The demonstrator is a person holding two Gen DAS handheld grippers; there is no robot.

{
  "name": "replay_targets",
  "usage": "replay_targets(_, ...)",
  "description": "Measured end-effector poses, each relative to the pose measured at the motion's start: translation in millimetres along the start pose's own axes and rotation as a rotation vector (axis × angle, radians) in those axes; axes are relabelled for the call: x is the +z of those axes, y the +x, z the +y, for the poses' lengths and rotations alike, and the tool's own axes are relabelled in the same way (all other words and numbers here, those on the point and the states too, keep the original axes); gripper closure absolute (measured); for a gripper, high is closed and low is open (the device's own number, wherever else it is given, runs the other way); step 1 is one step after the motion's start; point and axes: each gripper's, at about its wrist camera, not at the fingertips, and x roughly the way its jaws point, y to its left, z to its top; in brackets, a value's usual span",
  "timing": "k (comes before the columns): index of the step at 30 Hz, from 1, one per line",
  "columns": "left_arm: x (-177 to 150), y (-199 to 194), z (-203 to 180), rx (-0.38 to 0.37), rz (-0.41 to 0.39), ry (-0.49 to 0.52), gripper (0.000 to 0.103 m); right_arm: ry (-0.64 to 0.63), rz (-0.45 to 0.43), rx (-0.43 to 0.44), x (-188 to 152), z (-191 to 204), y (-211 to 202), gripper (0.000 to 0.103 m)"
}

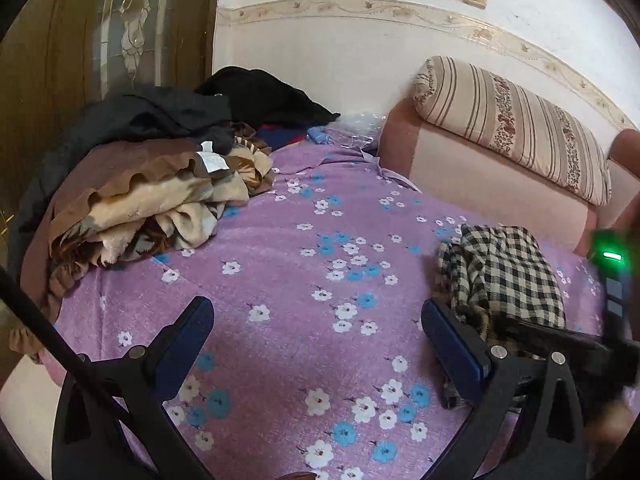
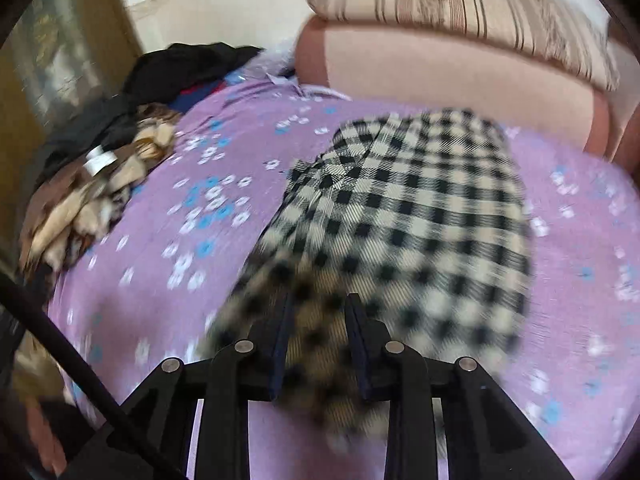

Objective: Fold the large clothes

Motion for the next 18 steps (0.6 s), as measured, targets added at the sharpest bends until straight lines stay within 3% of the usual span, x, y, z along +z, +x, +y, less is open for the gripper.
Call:
replay_targets(4, 4.2, 3.4, 7.5, 0.011, -0.007, -0.023, 0.0, 0.099, 0.124, 0.171, 2.8, 7.7, 56.8, 0.071)
replay_targets(7, 5.0, 5.9, 11.5, 0.011, 0.0, -0.046, 0.0, 0.068, 0.153, 0.301, -13.6, 27.0, 56.6, 0.068)
replay_targets(9, 3.6, 7.7, 9.1, -0.004, 0.017, -0.045, 0.0, 0.02, 0.168, 0.322, -27.1, 28.6, 44.9, 0.069)
replay_targets(12, -2.8, 7.9, -2.9, -0.023, 0.028, -0.006, 0.0, 0.02, 0.123, 0.286, -47.5, 10.2, 12.3, 0.07)
replay_targets(16, -16.7, 13.0, -26.6, -0.07, 0.08, 0.06, 0.0, 0.035, 0.0, 0.079, -71.3, -23.7, -31.6, 0.069)
replay_targets(18, -26.6, 15.1, -37.6, -0.098, 0.113, 0.078, 0.0, 0.046, -0.009, 0.024, -79.6, -37.6, -38.2, 0.069)
